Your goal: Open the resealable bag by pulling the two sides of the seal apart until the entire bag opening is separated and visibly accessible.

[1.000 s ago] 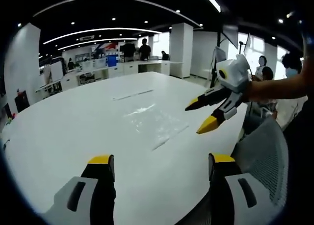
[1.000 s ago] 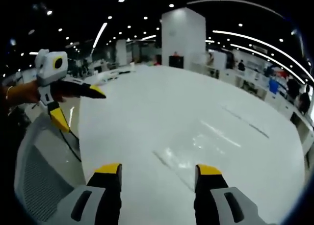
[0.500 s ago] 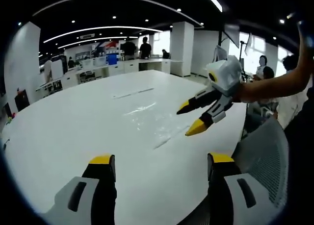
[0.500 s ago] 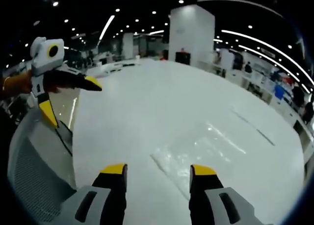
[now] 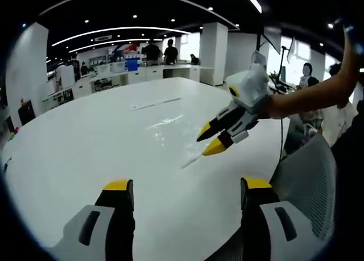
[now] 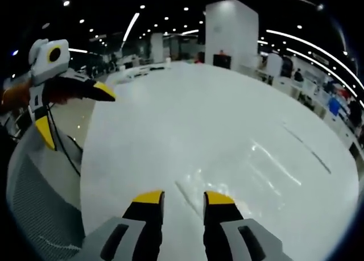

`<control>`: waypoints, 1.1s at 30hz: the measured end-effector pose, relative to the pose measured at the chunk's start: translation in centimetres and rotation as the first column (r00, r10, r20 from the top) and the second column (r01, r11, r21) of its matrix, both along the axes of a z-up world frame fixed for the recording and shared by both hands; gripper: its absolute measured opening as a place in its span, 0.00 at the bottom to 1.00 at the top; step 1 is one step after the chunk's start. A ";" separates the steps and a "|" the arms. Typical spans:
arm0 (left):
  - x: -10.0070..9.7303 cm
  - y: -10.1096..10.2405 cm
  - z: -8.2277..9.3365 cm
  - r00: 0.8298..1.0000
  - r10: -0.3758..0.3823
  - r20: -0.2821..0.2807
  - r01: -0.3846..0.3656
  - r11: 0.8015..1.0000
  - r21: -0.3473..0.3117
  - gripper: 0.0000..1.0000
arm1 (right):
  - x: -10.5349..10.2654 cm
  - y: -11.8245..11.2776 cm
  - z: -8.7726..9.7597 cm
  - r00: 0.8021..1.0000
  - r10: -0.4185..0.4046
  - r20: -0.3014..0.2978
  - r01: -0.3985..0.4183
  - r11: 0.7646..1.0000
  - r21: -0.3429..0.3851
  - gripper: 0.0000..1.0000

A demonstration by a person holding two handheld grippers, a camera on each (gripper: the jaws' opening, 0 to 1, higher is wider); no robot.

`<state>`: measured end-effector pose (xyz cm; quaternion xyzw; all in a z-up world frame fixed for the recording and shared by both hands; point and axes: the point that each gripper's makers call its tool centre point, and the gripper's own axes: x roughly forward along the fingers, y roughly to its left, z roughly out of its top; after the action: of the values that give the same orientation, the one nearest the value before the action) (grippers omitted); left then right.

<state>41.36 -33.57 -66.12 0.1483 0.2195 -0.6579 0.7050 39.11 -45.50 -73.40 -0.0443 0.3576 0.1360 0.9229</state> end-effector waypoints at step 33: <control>3.1 2.0 -0.3 0.995 0.103 0.018 -0.104 0.994 0.025 0.76 | 0.9 -0.3 -4.4 0.990 0.080 -0.117 -0.088 0.994 -0.066 0.03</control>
<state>44.43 -31.57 -66.41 0.1515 0.2295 -0.6163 0.7379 40.05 -45.85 -77.85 -0.0842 0.4123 0.1641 0.8922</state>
